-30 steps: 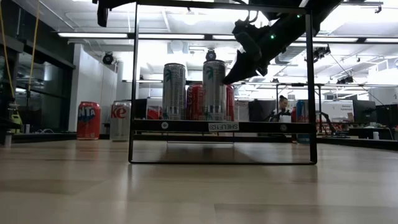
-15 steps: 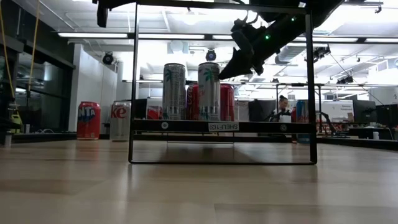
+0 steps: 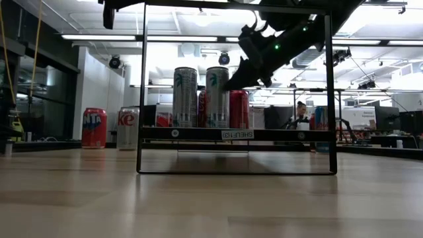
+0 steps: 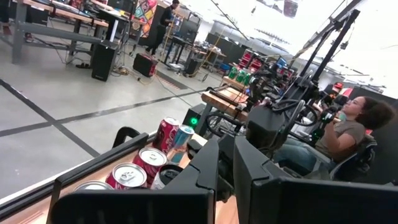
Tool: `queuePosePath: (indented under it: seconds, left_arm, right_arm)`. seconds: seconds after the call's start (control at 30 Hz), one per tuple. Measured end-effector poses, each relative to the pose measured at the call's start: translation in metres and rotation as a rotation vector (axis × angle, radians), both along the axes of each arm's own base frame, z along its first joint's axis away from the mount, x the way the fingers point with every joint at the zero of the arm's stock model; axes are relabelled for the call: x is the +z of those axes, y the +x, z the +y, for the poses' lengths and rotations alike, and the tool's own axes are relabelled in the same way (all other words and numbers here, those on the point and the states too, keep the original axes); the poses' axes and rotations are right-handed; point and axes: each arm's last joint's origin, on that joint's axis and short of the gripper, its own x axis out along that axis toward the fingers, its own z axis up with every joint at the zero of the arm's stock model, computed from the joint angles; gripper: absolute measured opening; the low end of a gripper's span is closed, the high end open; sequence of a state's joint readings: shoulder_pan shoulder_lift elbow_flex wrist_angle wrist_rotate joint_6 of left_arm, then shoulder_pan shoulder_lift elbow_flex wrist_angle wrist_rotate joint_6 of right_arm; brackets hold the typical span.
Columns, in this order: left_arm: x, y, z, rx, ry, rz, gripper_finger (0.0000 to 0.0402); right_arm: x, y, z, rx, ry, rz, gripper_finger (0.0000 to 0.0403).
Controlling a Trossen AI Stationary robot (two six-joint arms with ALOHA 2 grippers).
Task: Place canned beverage on shelf
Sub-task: Put the black soda can on the shelf aligned with the other black soda can
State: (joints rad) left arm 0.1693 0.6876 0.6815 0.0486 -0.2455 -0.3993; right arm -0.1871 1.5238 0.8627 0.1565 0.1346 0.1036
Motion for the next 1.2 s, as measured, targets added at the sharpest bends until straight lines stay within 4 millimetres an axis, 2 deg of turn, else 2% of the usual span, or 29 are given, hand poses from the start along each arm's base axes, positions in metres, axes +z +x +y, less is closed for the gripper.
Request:
queuePosePath:
  seconds: [0.2, 0.37, 0.8, 1.2]
  left_arm:
    - [0.000, 0.000, 0.000, 0.001, 0.007, 0.003, 0.0003]
    - [0.000, 0.000, 0.000, 0.001, 0.015, 0.006, 0.0003]
    - [0.000, 0.000, 0.000, 0.001, 0.009, 0.004, 0.0003]
    - [0.000, 0.000, 0.000, 0.002, 0.008, 0.003, 0.0003]
  right_arm:
    - [0.001, -0.009, -0.003, -0.097, -0.078, 0.093, 0.0000]
    - [-0.002, -0.008, -0.009, -0.135, -0.086, 0.086, 0.0000]
    - [-0.014, 0.006, -0.009, -0.078, -0.039, 0.021, 0.0000]
    - [-0.009, 0.010, -0.010, -0.076, -0.048, -0.041, 0.0000]
